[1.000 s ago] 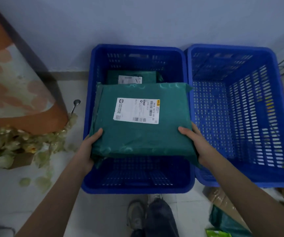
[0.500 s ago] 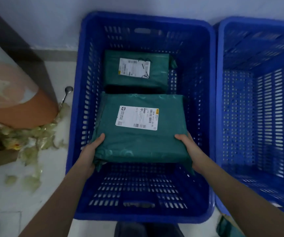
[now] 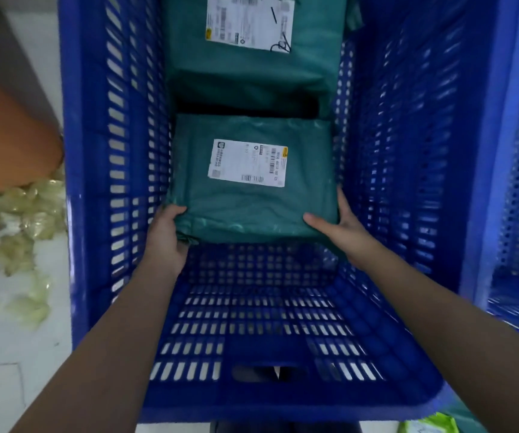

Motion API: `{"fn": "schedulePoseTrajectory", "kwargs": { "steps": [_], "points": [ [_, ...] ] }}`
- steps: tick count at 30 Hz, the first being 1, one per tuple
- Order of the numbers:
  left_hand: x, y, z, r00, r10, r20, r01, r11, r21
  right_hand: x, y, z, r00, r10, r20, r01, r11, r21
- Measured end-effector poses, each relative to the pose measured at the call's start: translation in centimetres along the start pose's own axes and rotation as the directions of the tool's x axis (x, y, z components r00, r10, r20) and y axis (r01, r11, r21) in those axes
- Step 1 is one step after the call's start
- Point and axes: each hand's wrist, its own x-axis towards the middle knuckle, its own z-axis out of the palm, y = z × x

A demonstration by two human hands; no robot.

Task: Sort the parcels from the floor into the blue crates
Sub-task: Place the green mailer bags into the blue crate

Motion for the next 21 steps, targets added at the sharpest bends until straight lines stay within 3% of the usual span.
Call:
{"fn": "schedulePoseTrajectory", "kwargs": {
  "steps": [3,7,10,12,13,16,21],
  "points": [
    [0.2,-0.7,0.3,0.995,-0.061,-0.083,0.051,0.992,-0.117,0.2,0.6,0.4,0.998,0.021,-0.065,-0.021,1.000,0.004],
    [-0.8,-1.7,1.2,0.959,-0.264,-0.100,0.211,0.907,-0.365,-0.2,1.3,2.2,0.956,0.170,-0.239,-0.123,0.972,0.199],
    [-1.3,-2.3,2.0,0.924,-0.376,-0.066,0.310,0.841,-0.444,0.0,1.8,3.8,0.826,0.443,-0.348,-0.288,0.863,0.416],
    [-1.4,-2.5,2.6,0.906,-0.420,-0.048,0.353,0.815,-0.459,0.5,1.8,4.7,0.739,0.627,-0.248,-0.412,0.711,0.570],
    [-1.4,-2.6,2.9,0.903,-0.427,-0.053,0.359,0.815,-0.455,0.7,1.6,5.0,0.737,0.653,-0.174,-0.430,0.651,0.625],
    [-1.0,-2.5,3.2,0.925,-0.377,-0.033,0.325,0.837,-0.441,1.5,0.9,5.8,0.816,0.575,-0.054,-0.320,0.528,0.787],
    [-0.4,-1.6,2.3,0.960,-0.280,-0.005,0.250,0.865,-0.434,1.1,-0.3,5.7,0.902,0.430,-0.036,-0.207,0.506,0.837]
  ]
}}
